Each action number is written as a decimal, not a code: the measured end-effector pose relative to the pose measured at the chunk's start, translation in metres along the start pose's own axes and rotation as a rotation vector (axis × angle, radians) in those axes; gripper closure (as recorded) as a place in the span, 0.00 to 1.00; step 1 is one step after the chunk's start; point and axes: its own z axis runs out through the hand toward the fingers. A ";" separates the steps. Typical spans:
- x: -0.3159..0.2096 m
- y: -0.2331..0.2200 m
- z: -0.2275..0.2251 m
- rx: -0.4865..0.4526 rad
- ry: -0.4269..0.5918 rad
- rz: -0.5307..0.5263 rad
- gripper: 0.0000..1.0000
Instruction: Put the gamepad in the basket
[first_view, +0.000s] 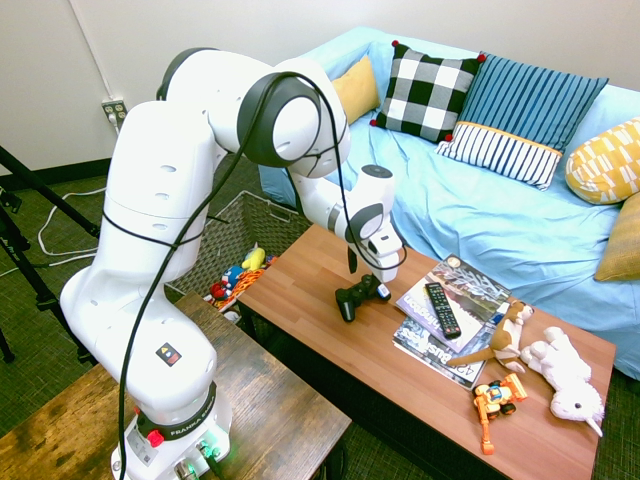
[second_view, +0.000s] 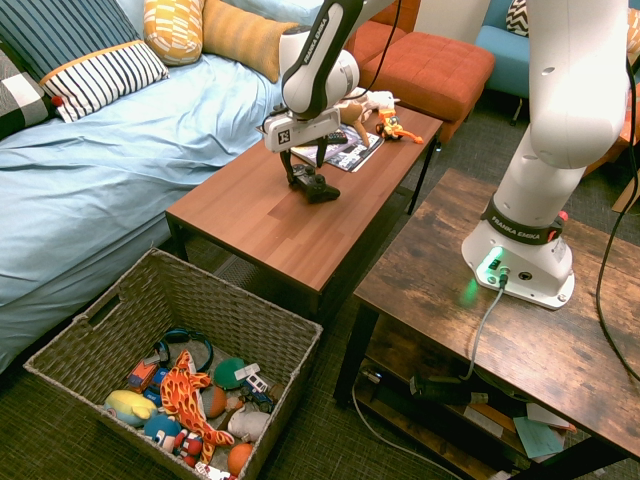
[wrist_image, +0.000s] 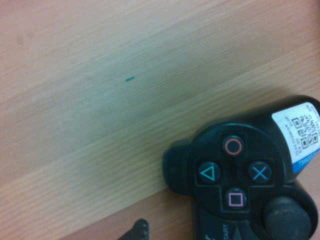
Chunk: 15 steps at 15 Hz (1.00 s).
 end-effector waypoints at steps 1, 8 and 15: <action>0.000 -0.001 0.008 -0.007 -0.005 0.002 0.00; 0.000 0.003 0.040 -0.020 -0.034 0.013 1.00; 0.002 0.004 0.043 -0.005 -0.064 0.014 1.00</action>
